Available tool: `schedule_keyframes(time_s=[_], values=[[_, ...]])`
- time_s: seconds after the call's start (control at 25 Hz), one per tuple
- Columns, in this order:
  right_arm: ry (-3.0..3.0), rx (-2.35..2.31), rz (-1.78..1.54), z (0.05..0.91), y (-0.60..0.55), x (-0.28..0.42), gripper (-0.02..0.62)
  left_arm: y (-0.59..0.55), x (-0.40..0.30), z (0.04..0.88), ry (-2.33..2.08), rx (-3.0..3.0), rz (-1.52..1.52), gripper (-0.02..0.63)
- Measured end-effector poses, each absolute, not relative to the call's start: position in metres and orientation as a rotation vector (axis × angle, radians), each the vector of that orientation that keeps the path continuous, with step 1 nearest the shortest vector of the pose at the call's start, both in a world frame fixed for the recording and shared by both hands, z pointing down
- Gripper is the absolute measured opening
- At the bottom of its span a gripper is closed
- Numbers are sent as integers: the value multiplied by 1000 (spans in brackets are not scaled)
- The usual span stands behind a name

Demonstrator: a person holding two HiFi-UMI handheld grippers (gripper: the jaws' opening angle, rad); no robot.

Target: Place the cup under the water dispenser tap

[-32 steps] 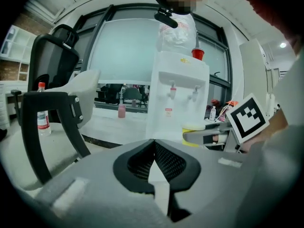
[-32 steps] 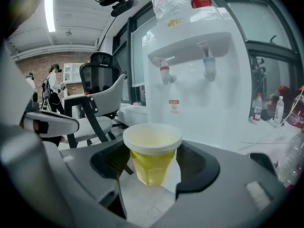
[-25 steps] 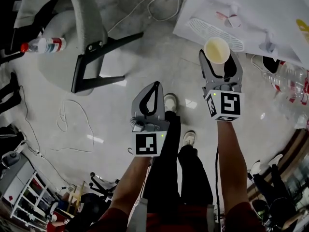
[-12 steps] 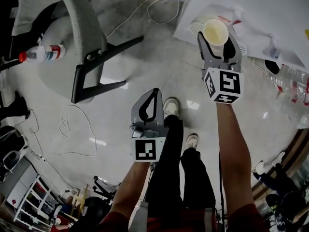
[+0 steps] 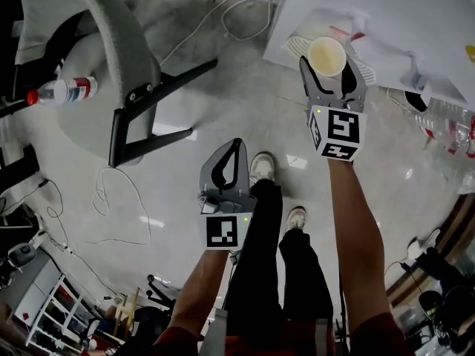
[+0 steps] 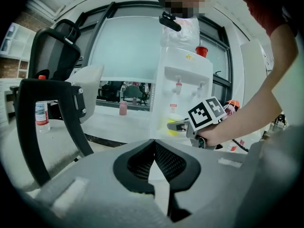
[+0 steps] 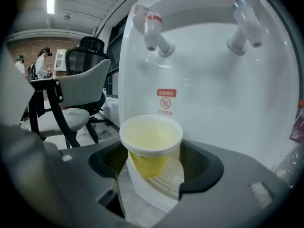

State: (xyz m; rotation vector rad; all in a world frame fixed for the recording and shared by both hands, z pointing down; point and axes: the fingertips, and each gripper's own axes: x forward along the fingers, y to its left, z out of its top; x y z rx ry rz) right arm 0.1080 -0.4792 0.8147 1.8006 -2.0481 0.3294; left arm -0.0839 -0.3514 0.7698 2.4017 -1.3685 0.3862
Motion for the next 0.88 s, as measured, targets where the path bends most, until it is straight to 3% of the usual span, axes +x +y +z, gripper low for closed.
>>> schedule_keyframes(time_s=[0.2,0.88], values=[[-2043,1797,399,818,-474,110,388,-351,-77,760,-1350,2437,372,-3],[-2067,1746,469,782,-360,105,390,-313,-58,686,-1377,2525,336,-3]])
